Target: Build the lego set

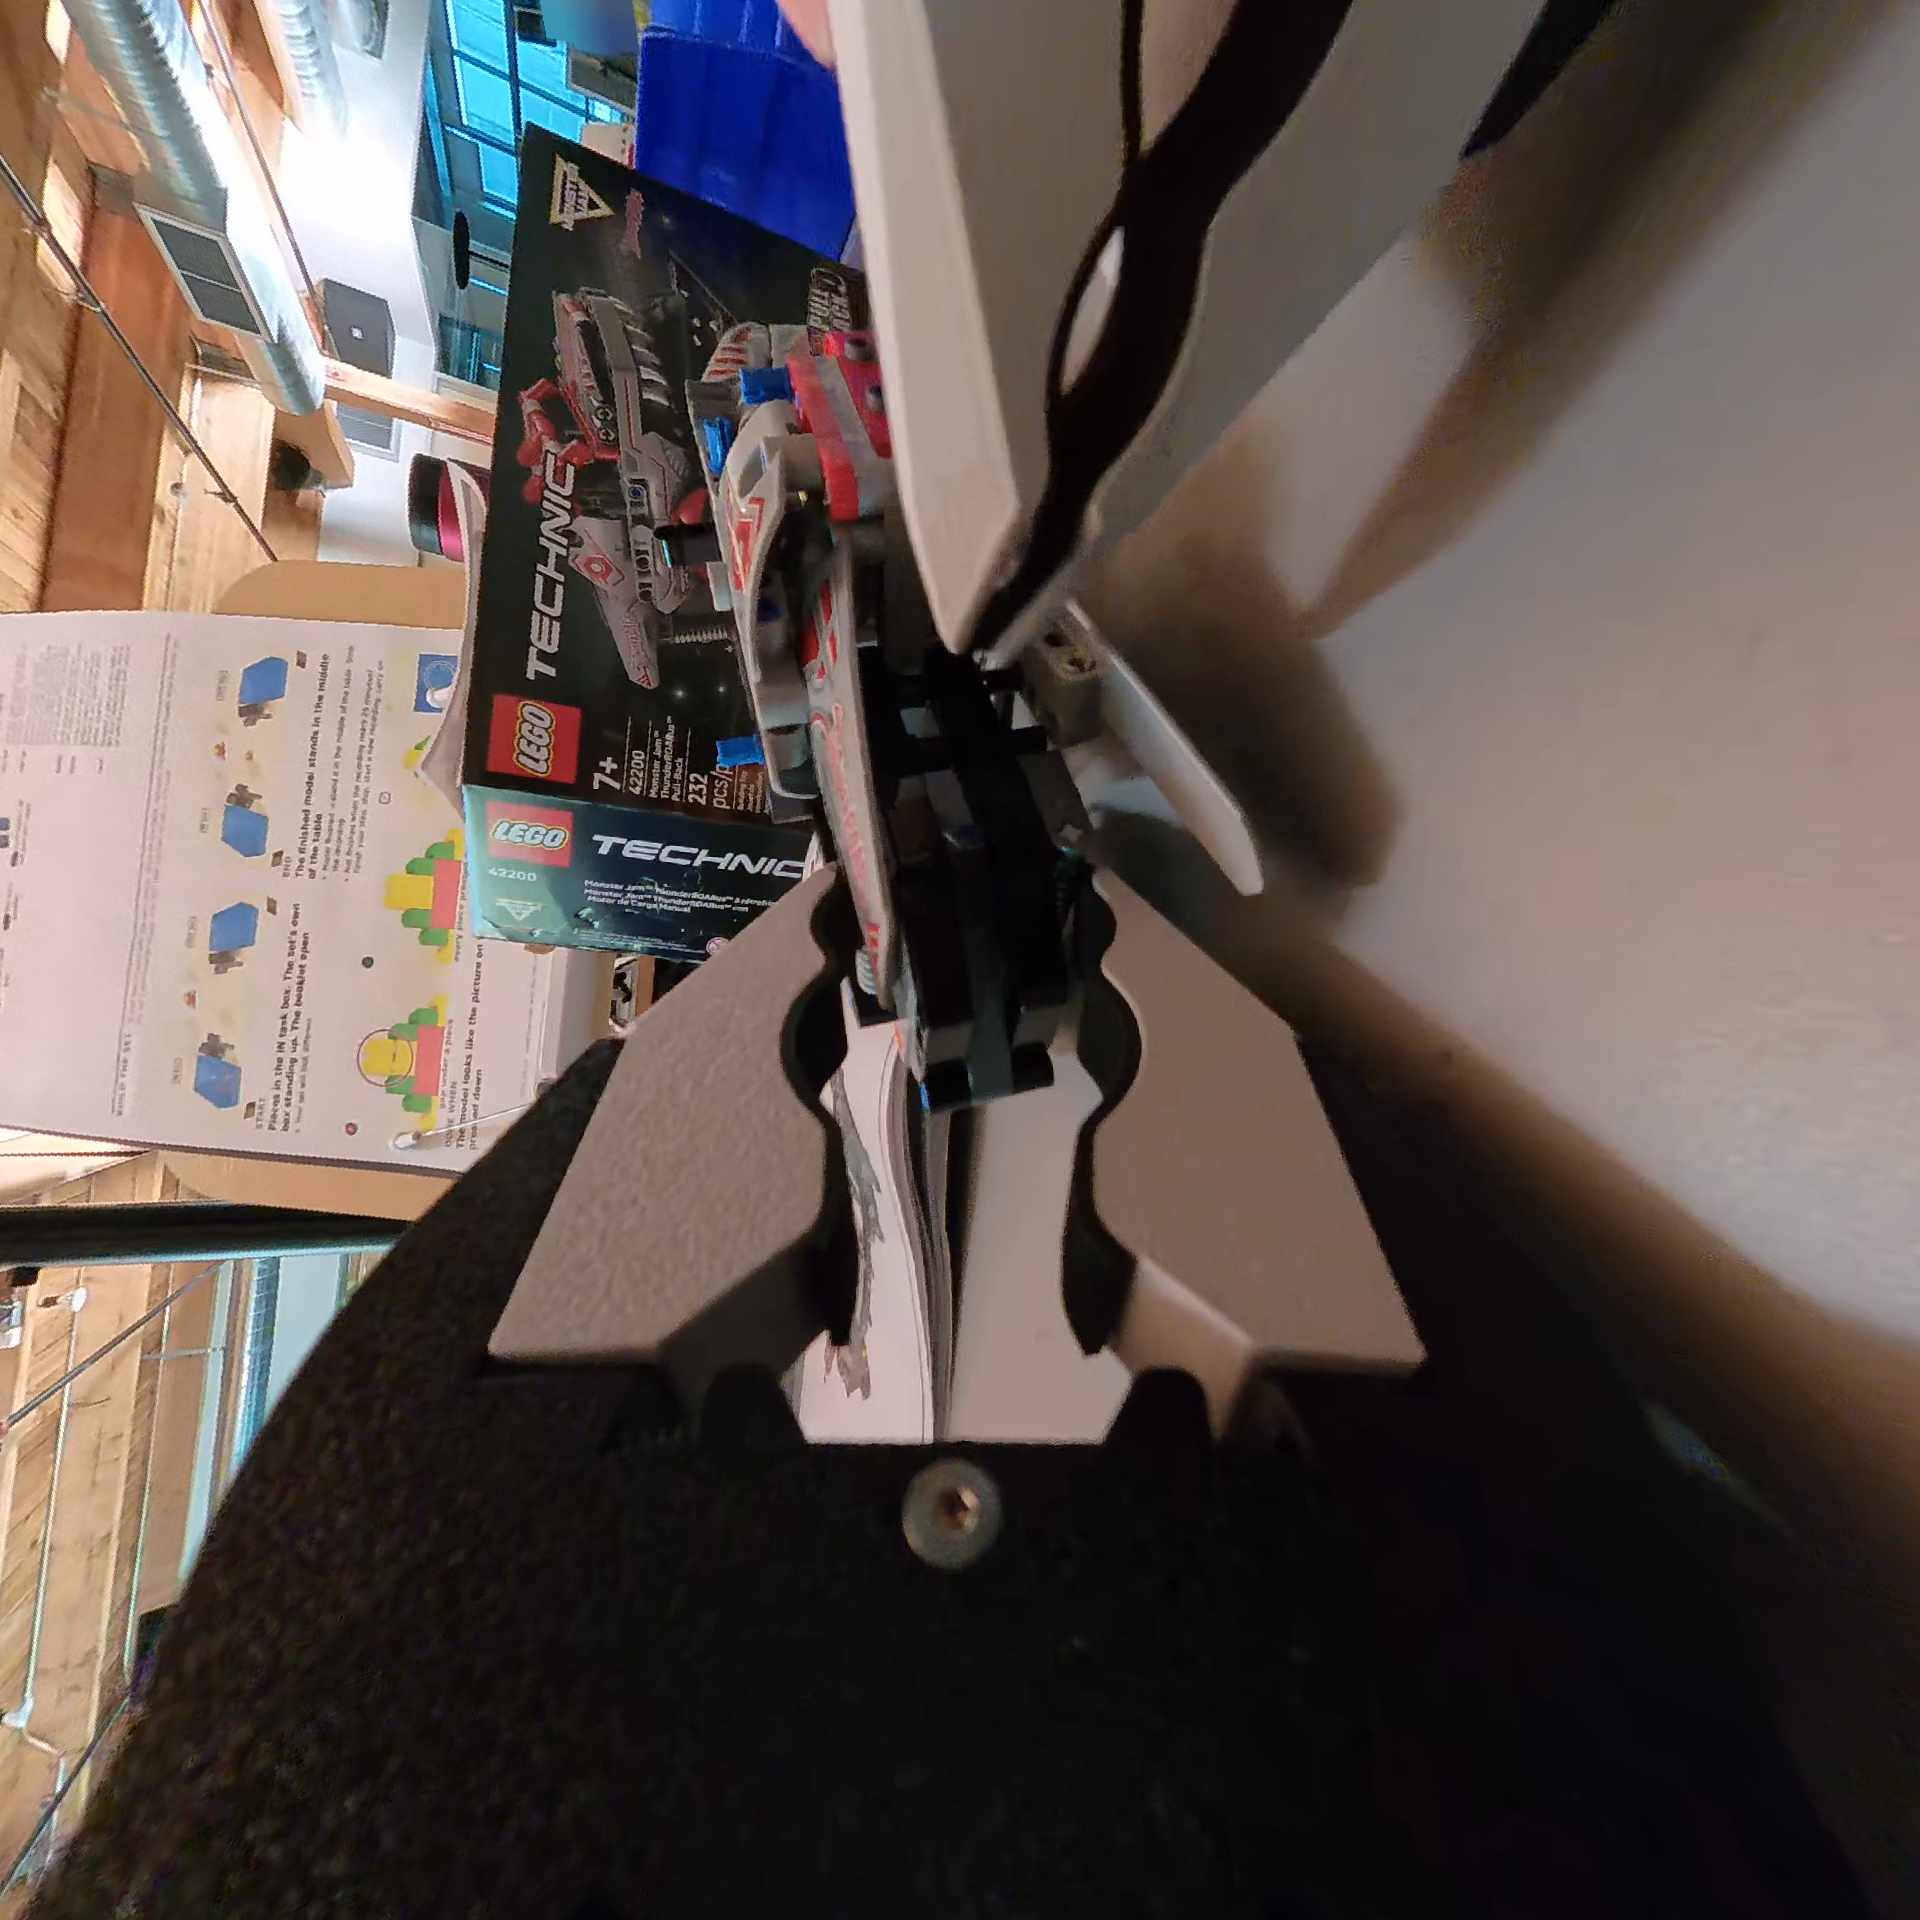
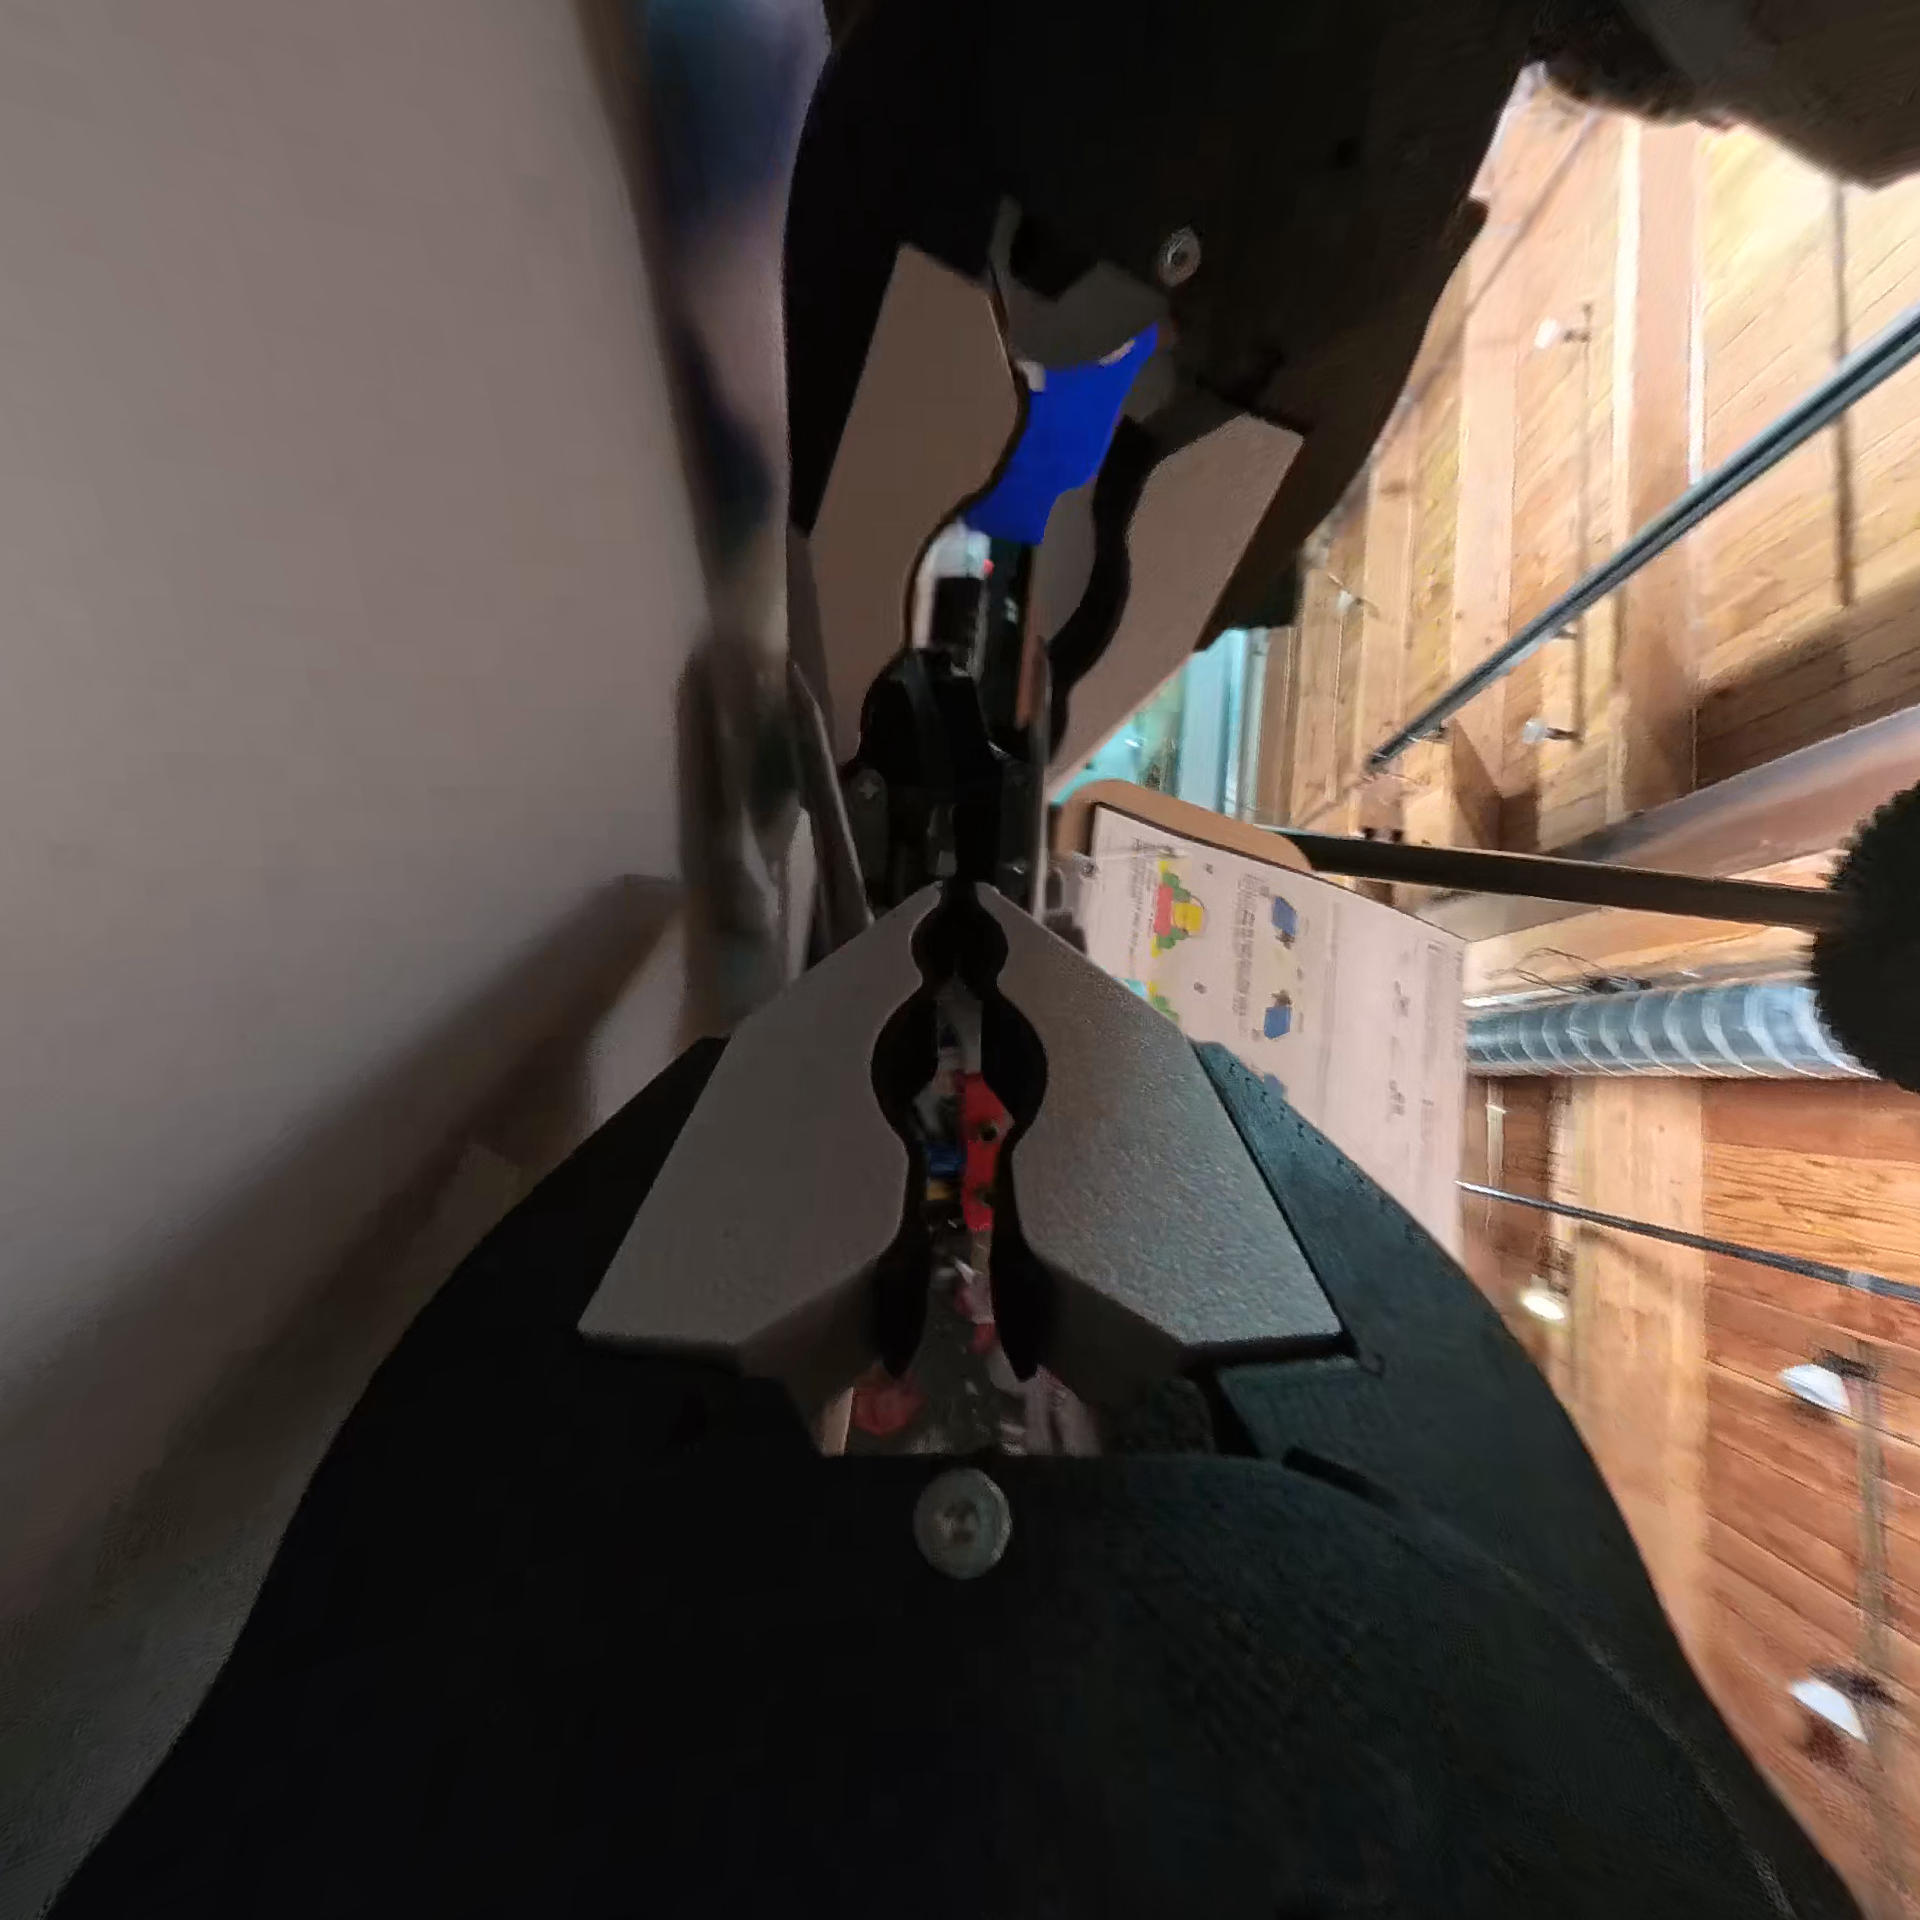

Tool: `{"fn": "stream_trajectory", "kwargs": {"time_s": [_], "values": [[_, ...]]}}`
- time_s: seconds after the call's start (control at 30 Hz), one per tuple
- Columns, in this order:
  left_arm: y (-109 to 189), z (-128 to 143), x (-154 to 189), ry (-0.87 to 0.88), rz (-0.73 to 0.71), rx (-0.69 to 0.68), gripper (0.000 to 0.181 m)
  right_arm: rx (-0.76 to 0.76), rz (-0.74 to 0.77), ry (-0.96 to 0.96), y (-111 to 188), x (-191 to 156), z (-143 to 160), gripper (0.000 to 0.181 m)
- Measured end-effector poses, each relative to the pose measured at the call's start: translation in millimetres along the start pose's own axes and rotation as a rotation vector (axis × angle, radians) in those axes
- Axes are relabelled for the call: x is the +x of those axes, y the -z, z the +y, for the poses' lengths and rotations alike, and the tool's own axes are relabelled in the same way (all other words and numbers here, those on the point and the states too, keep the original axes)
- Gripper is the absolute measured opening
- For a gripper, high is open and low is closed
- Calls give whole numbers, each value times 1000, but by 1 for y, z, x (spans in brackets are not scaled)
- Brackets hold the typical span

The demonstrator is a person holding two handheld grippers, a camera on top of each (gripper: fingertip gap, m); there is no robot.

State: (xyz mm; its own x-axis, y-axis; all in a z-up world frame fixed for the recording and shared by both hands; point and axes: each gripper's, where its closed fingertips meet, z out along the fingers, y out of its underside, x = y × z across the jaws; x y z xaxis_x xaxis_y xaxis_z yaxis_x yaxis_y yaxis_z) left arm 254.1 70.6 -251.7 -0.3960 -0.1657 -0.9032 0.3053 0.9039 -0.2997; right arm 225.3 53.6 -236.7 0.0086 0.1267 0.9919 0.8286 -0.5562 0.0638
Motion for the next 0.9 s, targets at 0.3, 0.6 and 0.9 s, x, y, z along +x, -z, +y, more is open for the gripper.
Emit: {"fn": "stream_trajectory", "kwargs": {"time_s": [0.3,0.6,0.9], "values": [[1,0,2,10,16,14,40,54,-138,-163,6,-16,5,22],[2,-2,3,2,22,16,39,28,-153,-71,-2,-21,8,8],[2,-4,3,-67,1,-18,38,-34,-291,-184,-2,-26,11,4]]}}
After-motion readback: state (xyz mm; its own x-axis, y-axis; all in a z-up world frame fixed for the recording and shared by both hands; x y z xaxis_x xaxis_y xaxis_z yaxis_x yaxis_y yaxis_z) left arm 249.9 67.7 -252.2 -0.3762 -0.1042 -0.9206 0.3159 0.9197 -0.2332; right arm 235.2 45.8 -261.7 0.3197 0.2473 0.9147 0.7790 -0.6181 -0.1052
